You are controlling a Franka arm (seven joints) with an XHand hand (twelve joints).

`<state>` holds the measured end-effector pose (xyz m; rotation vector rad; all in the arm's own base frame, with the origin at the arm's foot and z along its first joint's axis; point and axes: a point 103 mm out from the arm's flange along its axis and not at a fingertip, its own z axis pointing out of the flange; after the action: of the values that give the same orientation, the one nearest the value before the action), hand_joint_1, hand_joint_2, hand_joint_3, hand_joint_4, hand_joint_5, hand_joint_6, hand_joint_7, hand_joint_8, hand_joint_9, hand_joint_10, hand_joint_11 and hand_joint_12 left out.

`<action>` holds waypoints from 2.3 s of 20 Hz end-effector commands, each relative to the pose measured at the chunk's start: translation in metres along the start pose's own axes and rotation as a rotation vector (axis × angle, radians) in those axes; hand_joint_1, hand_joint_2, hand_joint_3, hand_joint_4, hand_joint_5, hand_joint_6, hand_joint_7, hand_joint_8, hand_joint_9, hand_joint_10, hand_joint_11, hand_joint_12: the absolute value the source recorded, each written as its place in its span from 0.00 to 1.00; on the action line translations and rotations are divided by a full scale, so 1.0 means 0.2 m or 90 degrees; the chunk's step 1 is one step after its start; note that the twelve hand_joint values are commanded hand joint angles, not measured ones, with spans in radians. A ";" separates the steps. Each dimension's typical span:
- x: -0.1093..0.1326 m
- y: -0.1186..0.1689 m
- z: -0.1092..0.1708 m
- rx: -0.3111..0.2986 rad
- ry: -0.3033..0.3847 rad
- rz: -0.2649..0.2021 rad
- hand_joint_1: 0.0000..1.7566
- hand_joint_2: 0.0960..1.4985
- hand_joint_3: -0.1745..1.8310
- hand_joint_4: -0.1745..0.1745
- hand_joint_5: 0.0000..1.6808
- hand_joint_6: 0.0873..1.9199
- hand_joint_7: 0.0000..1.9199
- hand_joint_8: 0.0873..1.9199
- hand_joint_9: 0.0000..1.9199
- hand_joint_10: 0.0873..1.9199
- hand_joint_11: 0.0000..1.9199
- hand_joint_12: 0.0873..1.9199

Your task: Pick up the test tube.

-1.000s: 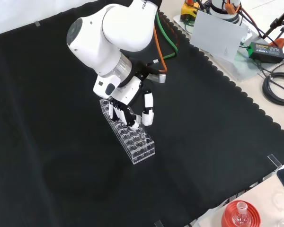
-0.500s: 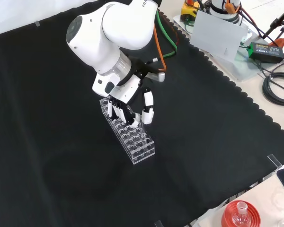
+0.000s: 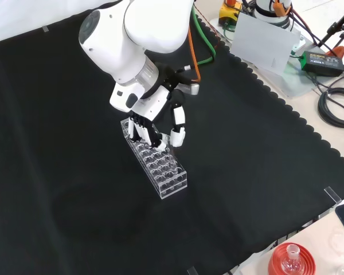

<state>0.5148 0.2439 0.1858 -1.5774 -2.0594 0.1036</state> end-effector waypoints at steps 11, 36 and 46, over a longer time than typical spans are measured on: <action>0.08 -0.01 -0.07 -0.002 -0.034 -0.026 0.68 0.44 0.37 0.03 0.74 0.32 0.71 0.27 0.58 0.28 0.34 0.67; 0.11 -0.11 -0.22 -0.032 -0.077 -0.032 0.68 0.43 0.39 0.02 0.75 0.32 0.72 0.27 0.58 0.28 0.34 0.67; 0.14 -0.20 -0.32 -0.054 -0.104 -0.042 0.68 0.42 0.39 0.01 0.75 0.32 0.72 0.27 0.58 0.28 0.35 0.67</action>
<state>0.5089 0.2434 0.2569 -1.5907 -2.2402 0.1198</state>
